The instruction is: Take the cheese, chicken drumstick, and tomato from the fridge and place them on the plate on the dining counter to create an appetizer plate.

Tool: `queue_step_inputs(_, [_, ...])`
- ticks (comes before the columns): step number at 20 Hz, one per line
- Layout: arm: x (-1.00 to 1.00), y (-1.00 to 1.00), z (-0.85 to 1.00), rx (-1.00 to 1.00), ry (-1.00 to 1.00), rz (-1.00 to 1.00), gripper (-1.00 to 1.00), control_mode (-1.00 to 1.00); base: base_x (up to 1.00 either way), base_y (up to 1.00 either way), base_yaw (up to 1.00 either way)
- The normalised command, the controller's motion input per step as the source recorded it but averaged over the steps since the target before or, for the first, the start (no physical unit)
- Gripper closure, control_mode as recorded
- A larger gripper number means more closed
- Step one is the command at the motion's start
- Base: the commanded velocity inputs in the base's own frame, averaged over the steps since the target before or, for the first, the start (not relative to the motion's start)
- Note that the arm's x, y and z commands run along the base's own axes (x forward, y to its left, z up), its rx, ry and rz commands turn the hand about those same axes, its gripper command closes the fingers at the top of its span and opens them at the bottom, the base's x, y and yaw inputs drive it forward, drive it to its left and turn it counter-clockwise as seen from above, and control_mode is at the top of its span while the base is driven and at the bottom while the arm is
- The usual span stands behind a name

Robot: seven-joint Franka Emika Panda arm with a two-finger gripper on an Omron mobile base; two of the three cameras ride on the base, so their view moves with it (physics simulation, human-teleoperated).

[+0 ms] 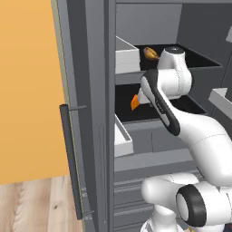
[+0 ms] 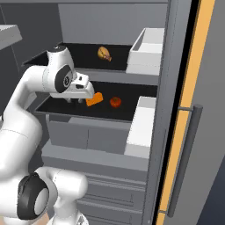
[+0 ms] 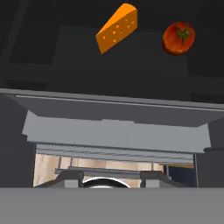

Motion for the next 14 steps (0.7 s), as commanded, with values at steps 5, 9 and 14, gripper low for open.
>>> queue_step_inputs(5, [-0.13, 0.00, -0.04, 0.00, -0.05, -0.08, -1.00, -1.00, 0.00, 0.00, 0.00])
queue_step_inputs(9, [-0.26, 0.01, -0.17, -0.01, -0.18, -0.12, -1.00, -1.00, 0.00, 0.00, 0.00])
queue_step_inputs(14, [-0.01, 0.06, -0.21, 0.01, -0.06, -0.14, -1.00, -1.00, 0.00, 0.00, 0.00])
